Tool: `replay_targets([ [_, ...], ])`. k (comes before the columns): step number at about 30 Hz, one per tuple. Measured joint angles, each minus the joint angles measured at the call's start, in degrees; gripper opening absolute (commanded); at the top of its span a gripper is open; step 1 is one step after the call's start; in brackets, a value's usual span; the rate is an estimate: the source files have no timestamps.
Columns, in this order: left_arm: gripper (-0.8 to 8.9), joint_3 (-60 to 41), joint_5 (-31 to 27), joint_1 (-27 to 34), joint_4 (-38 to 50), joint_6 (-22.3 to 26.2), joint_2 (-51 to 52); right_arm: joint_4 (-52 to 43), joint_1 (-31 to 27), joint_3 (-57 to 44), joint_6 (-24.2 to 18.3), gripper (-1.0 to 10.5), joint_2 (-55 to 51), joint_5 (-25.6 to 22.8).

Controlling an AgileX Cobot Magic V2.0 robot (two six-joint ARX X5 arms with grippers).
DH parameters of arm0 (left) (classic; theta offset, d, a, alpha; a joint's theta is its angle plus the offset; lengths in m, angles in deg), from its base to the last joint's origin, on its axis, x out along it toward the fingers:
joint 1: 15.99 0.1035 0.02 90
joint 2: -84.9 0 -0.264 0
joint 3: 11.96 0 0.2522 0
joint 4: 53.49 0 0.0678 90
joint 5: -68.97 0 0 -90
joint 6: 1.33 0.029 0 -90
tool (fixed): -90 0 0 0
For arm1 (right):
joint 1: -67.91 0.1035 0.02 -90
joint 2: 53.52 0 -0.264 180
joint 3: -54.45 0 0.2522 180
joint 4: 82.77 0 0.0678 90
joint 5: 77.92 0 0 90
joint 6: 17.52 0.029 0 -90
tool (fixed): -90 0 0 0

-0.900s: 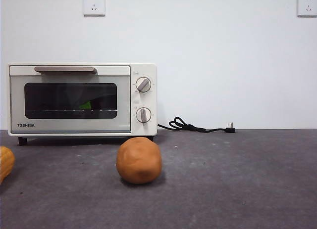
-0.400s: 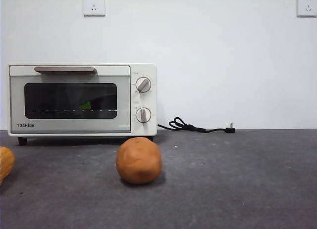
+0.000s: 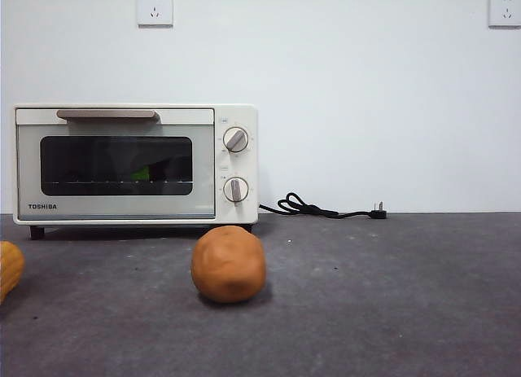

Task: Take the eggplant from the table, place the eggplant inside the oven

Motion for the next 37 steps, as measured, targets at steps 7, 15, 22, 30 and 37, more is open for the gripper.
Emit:
replay_targets([
  [7, -0.04, -19.9, -0.6, 0.0, 1.1, 0.7, 8.2, 0.0, 0.0, 0.0, 0.0, 0.0, 0.0, 0.0],
  [15, -0.04, -31.9, -7.2, 0.0, 1.5, 0.4, 14.7, 0.0, 0.0, 0.0, 0.0, 0.0, 0.0, 0.0],
  [22, -0.04, -37.0, -15.1, -1.9, 1.6, -2.5, 15.1, 0.0, 0.0, 0.0, 0.0, 0.0, 0.2, 0.0],
  [30, -0.04, -40.6, -21.9, -4.3, 2.0, -6.3, 15.2, 0.0, 0.0, 0.0, 0.0, 0.0, 0.4, 0.0],
  [37, -0.04, -42.1, -22.6, -5.9, 2.4, -8.2, 15.2, 0.0, 0.0, 0.0, 0.0, 0.0, 0.4, -0.1],
])
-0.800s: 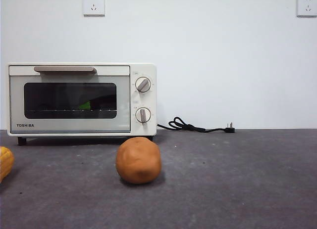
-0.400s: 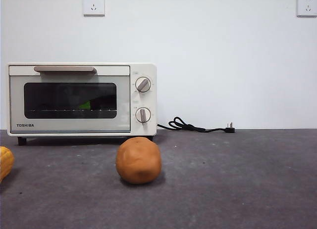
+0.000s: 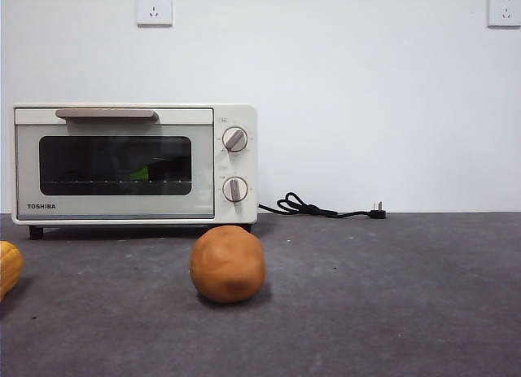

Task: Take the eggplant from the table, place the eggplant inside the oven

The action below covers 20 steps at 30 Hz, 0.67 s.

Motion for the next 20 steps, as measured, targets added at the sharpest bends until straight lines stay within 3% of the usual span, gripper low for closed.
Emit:
replay_targets([
  [5, -0.04, 0.0, 0.1, -0.1, 0.0, -0.8, 0.0, 0.0, 0.0, 0.0, 0.0, 0.0, 0.0, -0.1],
  [10, -0.04, 0.0, 4.3, -0.1, 0.0, -3.6, -0.5, 0.0, 0.0, 0.0, 0.0, 0.0, 0.0, -0.4],
  [20, -0.04, 0.0, 4.4, -0.1, 0.0, -4.7, -1.4, 0.0, 0.0, 0.0, 0.0, 0.0, 0.0, -1.6],
])
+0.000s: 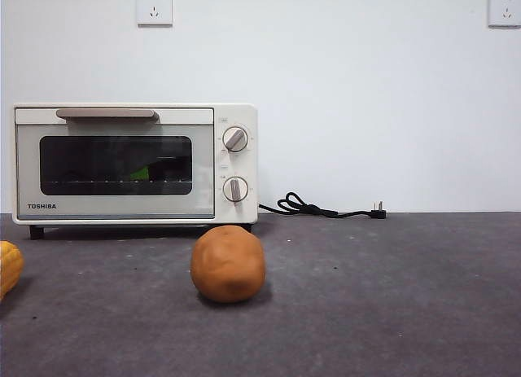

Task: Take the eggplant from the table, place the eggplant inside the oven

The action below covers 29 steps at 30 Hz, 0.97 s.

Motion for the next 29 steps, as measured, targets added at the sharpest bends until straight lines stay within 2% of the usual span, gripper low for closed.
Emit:
replay_targets([
  [13, -0.04, 0.0, 0.0, 0.0, 0.0, 0.0, -0.2, 0.0, 0.0, 0.0, -0.1, 0.0, 0.0, 0.0],
  [17, -0.04, 0.0, 0.0, 0.0, 0.0, 0.0, -0.2, 0.0, -0.6, 0.0, -1.4, 0.0, 0.0, -0.5],
  [20, -0.04, 0.0, 0.0, 0.0, 0.0, 0.0, -0.2, 0.0, -4.1, 0.0, -3.6, 0.0, -0.7, 0.2],
  [25, -0.04, 0.0, 0.0, 0.0, 0.0, 0.0, -0.2, 0.0, -14.1, -0.8, -5.2, 0.0, -5.3, 4.8],
  [29, -0.04, 0.0, 0.0, 0.0, 0.0, 0.0, -0.2, 0.0, -20.7, -3.1, -7.8, 0.0, -12.1, 5.1],
])
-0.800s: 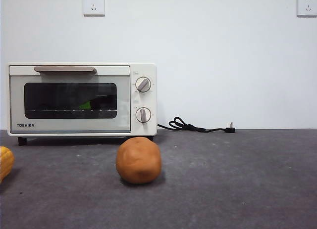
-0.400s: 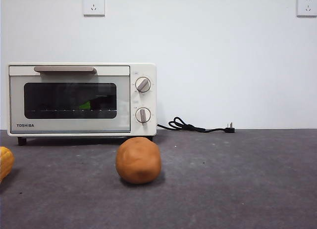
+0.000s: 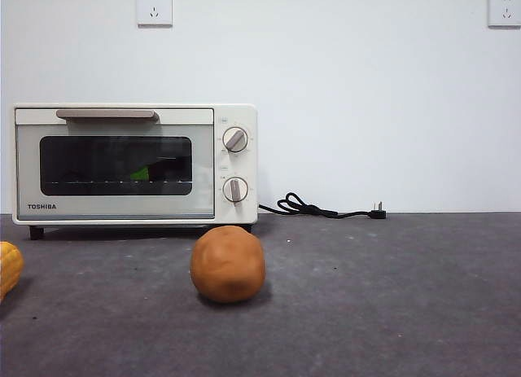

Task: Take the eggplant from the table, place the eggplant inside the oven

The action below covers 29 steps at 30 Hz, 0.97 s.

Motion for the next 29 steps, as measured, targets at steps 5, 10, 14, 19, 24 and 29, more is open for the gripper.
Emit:
replay_targets([
  [5, -0.04, 0.0, 0.0, 0.0, 0.0, 0.0, 0.0, 0.0, -5.3, -5.2, -3.6, 0.0, -9.4, -2.4],
  [10, -0.04, 0.0, 0.0, 0.0, 0.0, 0.0, 0.0, 0.0, -10.6, -13.8, -5.3, 0.0, -18.2, -8.3],
  [14, -0.04, 0.0, 0.0, 0.0, 0.0, 0.0, 0.0, -3.3, -15.2, -22.7, -5.5, 0.0, -23.6, -9.5],
  [19, -0.04, 0.0, 0.0, 0.0, 0.0, 0.0, 0.0, -24.9, -21.0, -37.7, -5.7, 0.0, -29.3, -3.8],
  [24, -0.04, 0.0, 0.0, 0.0, 0.0, 0.0, 0.0, -42.8, -24.7, -53.2, -5.7, 0.0, -32.5, 5.6],
  [29, -0.04, 0.0, 0.0, 0.0, 0.0, 0.0, 0.0, -49.3, -24.8, -65.5, -5.7, 0.0, -32.7, 8.5],
])
